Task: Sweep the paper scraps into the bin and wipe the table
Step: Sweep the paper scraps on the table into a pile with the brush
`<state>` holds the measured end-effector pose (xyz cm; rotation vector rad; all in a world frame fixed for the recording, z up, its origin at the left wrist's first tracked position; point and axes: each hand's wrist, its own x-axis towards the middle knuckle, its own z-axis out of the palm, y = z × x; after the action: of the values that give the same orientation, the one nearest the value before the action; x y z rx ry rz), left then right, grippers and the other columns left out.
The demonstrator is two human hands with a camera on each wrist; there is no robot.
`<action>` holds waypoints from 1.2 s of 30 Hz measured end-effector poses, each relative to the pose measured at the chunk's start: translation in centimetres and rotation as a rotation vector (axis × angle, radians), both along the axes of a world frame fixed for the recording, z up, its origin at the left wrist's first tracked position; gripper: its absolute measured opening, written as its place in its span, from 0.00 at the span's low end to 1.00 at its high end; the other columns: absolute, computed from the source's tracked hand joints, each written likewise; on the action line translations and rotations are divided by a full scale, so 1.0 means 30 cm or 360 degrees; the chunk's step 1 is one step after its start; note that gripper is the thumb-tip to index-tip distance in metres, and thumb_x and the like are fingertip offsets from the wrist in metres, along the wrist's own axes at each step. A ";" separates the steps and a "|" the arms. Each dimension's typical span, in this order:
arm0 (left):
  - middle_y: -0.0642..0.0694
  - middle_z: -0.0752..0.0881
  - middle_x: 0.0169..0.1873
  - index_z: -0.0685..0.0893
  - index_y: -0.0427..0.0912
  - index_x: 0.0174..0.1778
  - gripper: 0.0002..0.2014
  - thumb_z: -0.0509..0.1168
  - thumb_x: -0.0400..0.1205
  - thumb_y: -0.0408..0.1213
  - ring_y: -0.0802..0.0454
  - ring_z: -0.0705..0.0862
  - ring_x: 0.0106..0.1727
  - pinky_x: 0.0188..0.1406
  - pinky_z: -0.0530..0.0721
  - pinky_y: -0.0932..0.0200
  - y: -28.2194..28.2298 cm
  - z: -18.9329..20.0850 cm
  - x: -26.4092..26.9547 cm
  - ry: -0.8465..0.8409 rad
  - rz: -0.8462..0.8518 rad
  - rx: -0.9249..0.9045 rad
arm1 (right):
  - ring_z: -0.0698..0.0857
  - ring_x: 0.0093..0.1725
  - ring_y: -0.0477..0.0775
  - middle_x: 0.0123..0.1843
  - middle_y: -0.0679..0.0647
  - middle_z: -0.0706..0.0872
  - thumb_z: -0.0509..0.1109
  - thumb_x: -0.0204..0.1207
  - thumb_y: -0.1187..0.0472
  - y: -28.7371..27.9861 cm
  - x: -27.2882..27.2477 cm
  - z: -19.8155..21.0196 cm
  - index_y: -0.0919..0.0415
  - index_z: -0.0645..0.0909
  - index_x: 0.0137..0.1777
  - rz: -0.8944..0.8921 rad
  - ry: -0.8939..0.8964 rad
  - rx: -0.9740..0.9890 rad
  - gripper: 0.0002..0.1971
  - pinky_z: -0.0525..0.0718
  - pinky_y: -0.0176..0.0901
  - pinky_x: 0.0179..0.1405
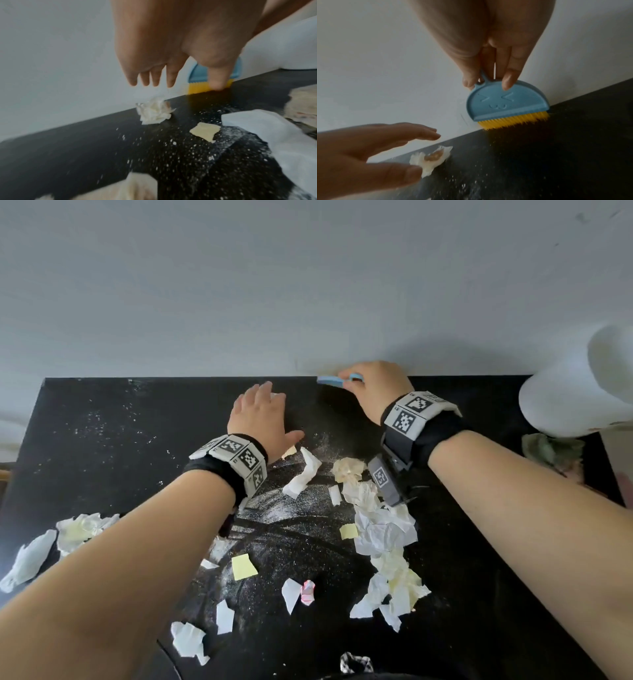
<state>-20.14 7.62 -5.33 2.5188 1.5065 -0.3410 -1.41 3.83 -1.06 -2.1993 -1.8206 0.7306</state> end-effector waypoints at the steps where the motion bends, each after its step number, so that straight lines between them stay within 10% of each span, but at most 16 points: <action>1: 0.40 0.57 0.81 0.66 0.45 0.78 0.32 0.64 0.81 0.55 0.40 0.55 0.81 0.79 0.56 0.44 0.006 -0.012 -0.009 0.0013 0.0072 -0.0057 | 0.82 0.60 0.60 0.62 0.59 0.86 0.61 0.82 0.57 -0.006 -0.016 -0.004 0.58 0.82 0.64 0.0028 0.0009 -0.0037 0.15 0.77 0.49 0.63; 10: 0.44 0.84 0.58 0.84 0.46 0.56 0.14 0.55 0.84 0.43 0.42 0.80 0.61 0.62 0.74 0.48 -0.034 -0.039 -0.014 0.0027 0.0005 -0.0081 | 0.82 0.57 0.48 0.58 0.51 0.86 0.66 0.80 0.57 -0.106 -0.021 0.083 0.55 0.86 0.57 0.0287 0.0164 -0.0198 0.11 0.72 0.35 0.51; 17: 0.42 0.73 0.61 0.76 0.44 0.64 0.13 0.57 0.86 0.42 0.41 0.80 0.55 0.48 0.80 0.49 -0.115 -0.029 -0.032 -0.0232 0.0178 -0.0212 | 0.82 0.59 0.58 0.60 0.57 0.86 0.61 0.82 0.55 -0.102 -0.080 0.013 0.55 0.82 0.64 0.0113 -0.0095 -0.0101 0.14 0.76 0.49 0.60; 36: 0.43 0.55 0.82 0.57 0.41 0.82 0.47 0.66 0.74 0.65 0.47 0.55 0.82 0.81 0.56 0.47 -0.240 -0.070 -0.002 0.0080 -0.0218 -0.0360 | 0.85 0.51 0.55 0.53 0.56 0.89 0.63 0.81 0.56 -0.332 -0.083 0.011 0.56 0.85 0.58 0.0084 0.0050 -0.0195 0.12 0.81 0.46 0.55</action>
<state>-20.20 0.41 -7.45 2.4536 1.2359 -0.5650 -3.90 -6.13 -0.72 -2.2073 -1.8716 0.9049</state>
